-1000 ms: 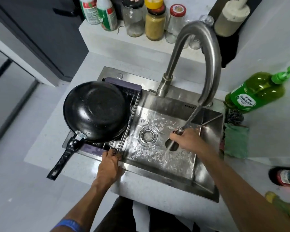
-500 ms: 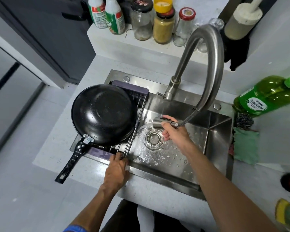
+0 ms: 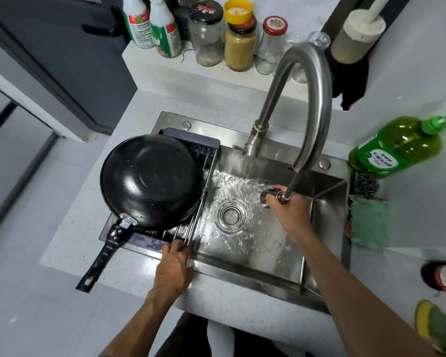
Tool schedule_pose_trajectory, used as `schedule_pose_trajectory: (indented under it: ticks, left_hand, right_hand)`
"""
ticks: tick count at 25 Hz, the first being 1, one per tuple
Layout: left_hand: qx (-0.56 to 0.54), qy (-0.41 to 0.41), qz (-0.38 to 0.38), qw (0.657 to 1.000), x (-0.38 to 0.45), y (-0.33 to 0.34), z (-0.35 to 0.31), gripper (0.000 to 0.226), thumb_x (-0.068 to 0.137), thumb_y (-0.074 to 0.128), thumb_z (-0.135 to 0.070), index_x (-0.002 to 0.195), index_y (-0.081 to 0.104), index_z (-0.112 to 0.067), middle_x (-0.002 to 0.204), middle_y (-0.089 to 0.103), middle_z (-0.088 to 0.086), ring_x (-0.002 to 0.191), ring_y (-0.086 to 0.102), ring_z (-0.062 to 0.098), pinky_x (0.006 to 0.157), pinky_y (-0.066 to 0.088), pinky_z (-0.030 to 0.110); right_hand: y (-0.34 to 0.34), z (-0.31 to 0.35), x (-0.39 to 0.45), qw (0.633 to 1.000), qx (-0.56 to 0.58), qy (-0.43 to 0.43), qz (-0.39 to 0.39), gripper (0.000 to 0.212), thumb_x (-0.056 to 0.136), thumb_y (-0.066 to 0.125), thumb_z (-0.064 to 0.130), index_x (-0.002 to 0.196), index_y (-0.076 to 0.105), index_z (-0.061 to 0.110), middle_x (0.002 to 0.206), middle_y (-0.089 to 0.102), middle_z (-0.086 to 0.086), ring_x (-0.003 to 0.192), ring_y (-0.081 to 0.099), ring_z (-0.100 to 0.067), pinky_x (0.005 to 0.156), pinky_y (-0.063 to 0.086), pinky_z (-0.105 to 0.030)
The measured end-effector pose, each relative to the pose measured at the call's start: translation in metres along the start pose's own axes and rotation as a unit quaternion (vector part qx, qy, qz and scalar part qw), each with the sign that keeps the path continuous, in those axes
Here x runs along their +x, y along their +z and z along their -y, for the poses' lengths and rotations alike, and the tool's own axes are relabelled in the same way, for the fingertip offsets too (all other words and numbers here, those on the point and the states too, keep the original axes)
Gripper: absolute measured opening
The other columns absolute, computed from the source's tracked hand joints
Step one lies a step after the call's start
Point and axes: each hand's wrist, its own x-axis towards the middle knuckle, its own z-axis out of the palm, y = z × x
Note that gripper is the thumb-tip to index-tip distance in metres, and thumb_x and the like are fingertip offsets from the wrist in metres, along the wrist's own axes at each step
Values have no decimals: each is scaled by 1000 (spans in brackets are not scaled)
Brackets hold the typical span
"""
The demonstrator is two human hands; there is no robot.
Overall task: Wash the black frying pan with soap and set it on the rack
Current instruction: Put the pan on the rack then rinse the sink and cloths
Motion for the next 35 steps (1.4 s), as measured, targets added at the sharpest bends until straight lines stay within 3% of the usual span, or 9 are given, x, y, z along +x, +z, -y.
schedule_pose_trajectory:
  ticks: [3, 6, 11, 13, 16, 22, 28, 32, 35]
  left_hand:
    - [-3, 3, -1, 1000, -1, -4, -4, 18, 74, 73, -18, 91, 69, -16, 109, 53, 3, 98, 43, 22, 67, 48, 29]
    - [5, 3, 2, 1000, -2, -6, -7, 19, 77, 71, -19, 95, 69, -15, 113, 51, 4, 103, 42, 24, 73, 47, 29]
    - [7, -3, 2, 1000, 0, -5, -7, 21, 78, 70, -21, 98, 69, -16, 117, 50, 4, 105, 40, 22, 75, 44, 24]
    - [7, -7, 7, 1000, -1, -4, -7, 21, 77, 70, -20, 97, 69, -16, 117, 51, 5, 104, 41, 24, 74, 45, 26]
    - [3, -10, 8, 1000, -1, -3, -7, 23, 75, 73, -22, 96, 70, -15, 116, 52, 7, 103, 41, 25, 73, 44, 27]
    - [16, -29, 24, 999, -1, -6, -12, 22, 79, 68, -24, 100, 69, -17, 119, 50, 5, 108, 40, 25, 72, 44, 26]
    - [-10, -29, 70, 997, 4, -11, -3, 25, 76, 69, -28, 101, 69, -21, 120, 51, 2, 112, 42, 24, 90, 41, 28]
    - [-14, -39, 81, 996, 6, -18, -3, 25, 81, 68, -27, 106, 68, -21, 120, 50, -3, 113, 42, 21, 87, 44, 28]
    - [-82, -47, 60, 994, 22, -34, -27, 13, 84, 66, -22, 96, 68, -18, 101, 62, -1, 93, 59, 19, 77, 47, 26]
  right_hand:
    - [2, -7, -19, 999, -18, -33, 16, 32, 74, 69, 53, 98, 73, 33, 88, 76, 13, 86, 70, -2, 83, 59, -38]
    - [-1, 9, -27, 999, -22, -38, 2, 21, 83, 74, 40, 101, 74, 29, 82, 74, 11, 73, 67, -1, 64, 53, -23]
    - [-20, 64, -37, 990, -49, -90, -100, 23, 79, 72, 42, 81, 72, 20, 70, 71, 8, 67, 69, -12, 65, 59, -36]
    - [-36, 90, -41, 981, -39, -141, -128, 19, 81, 75, 37, 71, 63, 27, 66, 66, 11, 62, 66, -9, 62, 58, -33]
    - [-49, 90, -41, 978, 8, -206, -41, 21, 79, 79, 39, 72, 62, 28, 66, 63, 8, 54, 55, -4, 52, 52, -28]
    - [-34, 75, -36, 975, 81, -207, 10, 25, 79, 72, 54, 84, 69, 30, 107, 67, 5, 96, 67, -17, 84, 58, -44]
    - [-13, 87, -42, 961, 102, -252, -52, 31, 80, 70, 48, 78, 67, 17, 89, 69, 6, 92, 65, -20, 83, 55, -50]
    - [-7, 94, -45, 960, 95, -256, -69, 28, 79, 70, 50, 75, 65, 23, 86, 67, 13, 92, 64, -16, 84, 55, -46]
    - [-3, 97, -44, 962, 87, -251, -66, 25, 77, 70, 53, 74, 62, 29, 85, 65, 18, 92, 64, -12, 86, 54, -43]
